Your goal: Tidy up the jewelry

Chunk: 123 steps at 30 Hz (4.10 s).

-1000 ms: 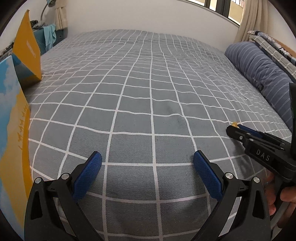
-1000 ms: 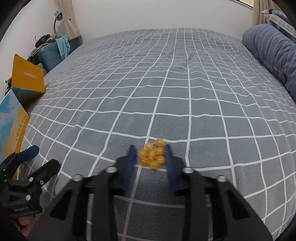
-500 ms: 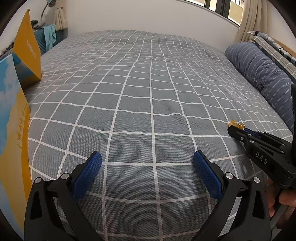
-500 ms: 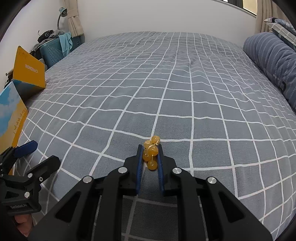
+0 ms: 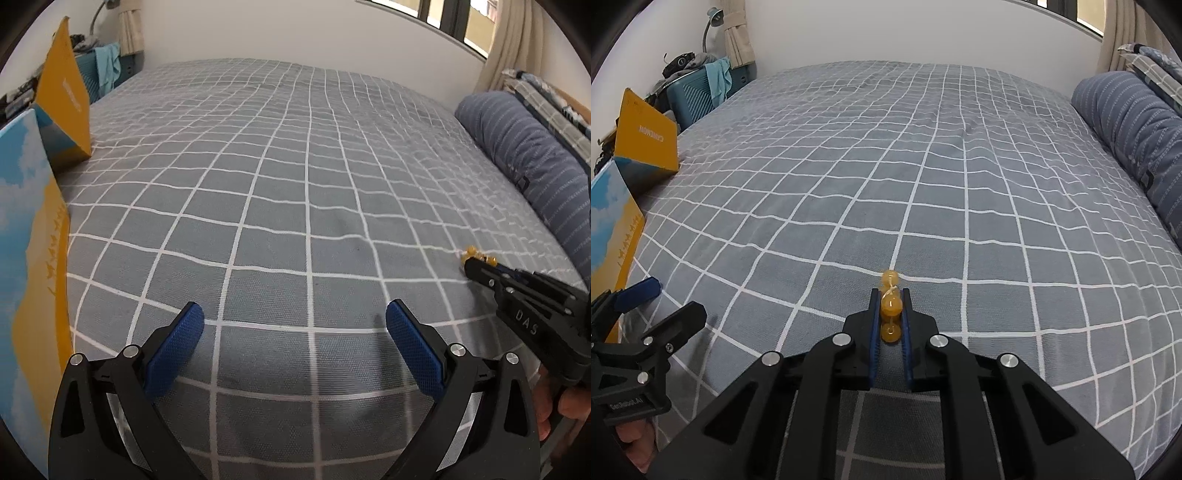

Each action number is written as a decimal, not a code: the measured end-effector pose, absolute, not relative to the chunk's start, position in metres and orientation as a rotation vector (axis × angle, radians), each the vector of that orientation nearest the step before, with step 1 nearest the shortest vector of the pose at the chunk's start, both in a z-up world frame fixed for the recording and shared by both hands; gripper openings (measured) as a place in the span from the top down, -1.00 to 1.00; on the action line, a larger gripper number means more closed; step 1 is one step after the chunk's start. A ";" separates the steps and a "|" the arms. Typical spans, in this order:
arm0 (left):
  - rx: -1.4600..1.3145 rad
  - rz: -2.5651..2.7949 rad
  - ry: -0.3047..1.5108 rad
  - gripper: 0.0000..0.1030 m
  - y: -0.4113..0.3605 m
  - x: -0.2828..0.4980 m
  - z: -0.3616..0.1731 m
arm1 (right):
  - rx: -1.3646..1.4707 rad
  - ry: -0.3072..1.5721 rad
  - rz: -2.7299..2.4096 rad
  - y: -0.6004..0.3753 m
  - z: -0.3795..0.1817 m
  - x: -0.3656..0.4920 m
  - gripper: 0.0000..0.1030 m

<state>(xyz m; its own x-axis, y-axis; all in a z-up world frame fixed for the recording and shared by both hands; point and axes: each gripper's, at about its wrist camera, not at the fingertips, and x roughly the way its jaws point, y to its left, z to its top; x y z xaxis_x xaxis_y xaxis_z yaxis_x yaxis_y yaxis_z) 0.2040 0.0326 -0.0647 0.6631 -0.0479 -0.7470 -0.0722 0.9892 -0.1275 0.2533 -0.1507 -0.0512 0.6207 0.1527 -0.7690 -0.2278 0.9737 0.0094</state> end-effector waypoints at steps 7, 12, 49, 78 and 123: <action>-0.157 -0.005 0.854 -0.89 0.026 0.198 -0.041 | -0.067 0.879 0.208 -0.161 -0.030 0.250 0.82; -0.188 -0.021 0.849 -0.89 0.026 0.192 -0.014 | -0.068 0.876 0.209 -0.162 -0.014 0.246 0.82; -0.266 0.274 0.752 -0.89 0.190 0.067 0.118 | -0.186 0.752 0.579 0.045 0.113 0.158 0.82; -0.303 0.485 0.817 -0.89 0.298 -0.002 0.083 | -0.324 0.899 0.728 0.190 0.048 0.129 0.81; -0.271 0.515 0.765 -0.89 0.231 -0.084 0.056 | -0.249 0.738 0.688 0.095 0.066 0.041 -0.85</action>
<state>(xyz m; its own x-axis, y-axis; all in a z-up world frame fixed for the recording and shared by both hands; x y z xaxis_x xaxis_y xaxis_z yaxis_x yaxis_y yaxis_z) -0.0844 0.2314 0.0562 0.6061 0.3435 -0.7174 -0.5356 0.8430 -0.0488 0.0409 0.0945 0.0661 0.5348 0.4868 -0.6906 -0.6546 0.7555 0.0256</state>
